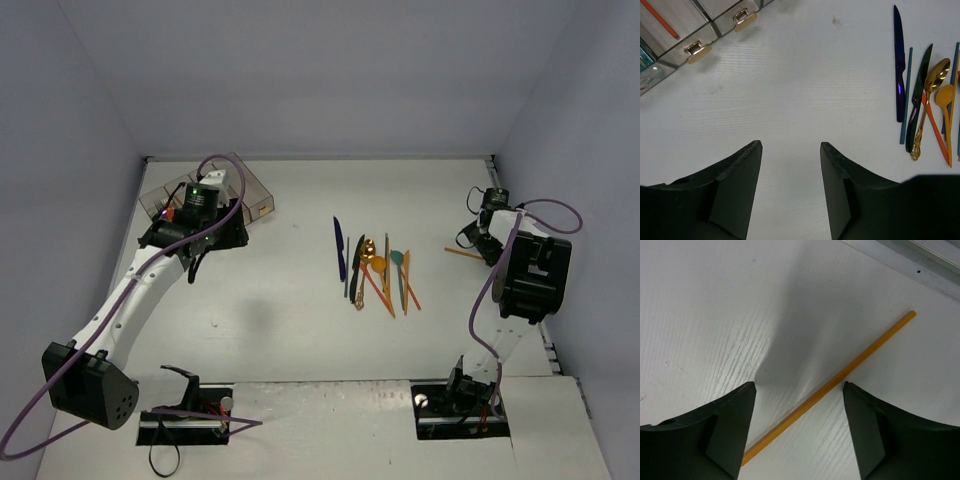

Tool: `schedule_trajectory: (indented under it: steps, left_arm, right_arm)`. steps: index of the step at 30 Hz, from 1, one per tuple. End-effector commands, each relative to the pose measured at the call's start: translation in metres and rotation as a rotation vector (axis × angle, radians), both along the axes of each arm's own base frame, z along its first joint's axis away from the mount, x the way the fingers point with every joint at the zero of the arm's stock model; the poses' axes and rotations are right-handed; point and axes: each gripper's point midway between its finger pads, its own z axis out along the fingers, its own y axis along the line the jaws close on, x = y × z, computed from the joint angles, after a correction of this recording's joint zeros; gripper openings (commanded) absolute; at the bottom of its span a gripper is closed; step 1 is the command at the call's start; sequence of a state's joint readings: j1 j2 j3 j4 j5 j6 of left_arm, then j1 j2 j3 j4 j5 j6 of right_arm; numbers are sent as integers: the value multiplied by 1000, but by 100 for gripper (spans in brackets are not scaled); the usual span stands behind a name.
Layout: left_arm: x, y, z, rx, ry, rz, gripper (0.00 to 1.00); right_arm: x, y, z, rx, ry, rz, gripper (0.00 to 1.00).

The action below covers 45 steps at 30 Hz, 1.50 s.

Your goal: Sort the eating utensils into containers

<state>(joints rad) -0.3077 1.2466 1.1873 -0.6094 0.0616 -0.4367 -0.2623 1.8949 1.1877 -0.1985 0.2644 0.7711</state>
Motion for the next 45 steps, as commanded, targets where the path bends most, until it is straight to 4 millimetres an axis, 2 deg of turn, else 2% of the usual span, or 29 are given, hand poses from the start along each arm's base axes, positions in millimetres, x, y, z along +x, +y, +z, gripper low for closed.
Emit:
schedule_trajectory:
  steps: [1, 9, 16, 21, 25, 27, 32, 35, 38, 41, 43, 45]
  left_arm:
    - [3, -2, 19, -8, -66, -16, 47]
    - [1, -2, 22, -15, -76, -13, 47]
    - [0, -2, 25, -28, -86, -4, 47]
    - [-2, -11, 27, -62, -86, -34, 47]
    - [-5, -32, 33, -131, -98, -117, 47]
    - [-6, -43, 31, -163, -88, -152, 47]
    - [-12, -84, 40, -285, -100, -272, 47]
    - [-15, -109, 48, -366, -105, -320, 47]
    - [-17, -140, 60, -449, -140, -384, 47]
    - [-15, -163, 65, -526, -146, -412, 49]
    - [-14, -178, 73, -567, -157, -433, 58]
    - [-13, -190, 80, -584, -168, -453, 62]
  right_arm:
    - [-1, -5, 1, -10, 0, -38, 63]
    - [-17, 11, -15, 42, 55, 18, 30]
    - [-16, 34, -17, 44, 100, 161, 0]
    - [1, 72, -15, 50, 105, 339, 0]
    - [17, 98, 0, 36, 72, 468, 0]
    - [27, 111, 13, 23, 39, 532, 0]
    - [50, 139, 70, -27, -98, 691, 0]
    - [59, 166, 121, -35, -231, 787, 0]
    - [58, 205, 161, 11, -353, 898, 0]
    - [49, 245, 194, 48, -456, 989, 0]
    - [40, 274, 216, 79, -539, 1051, 0]
    - [30, 298, 239, 120, -632, 1084, 0]
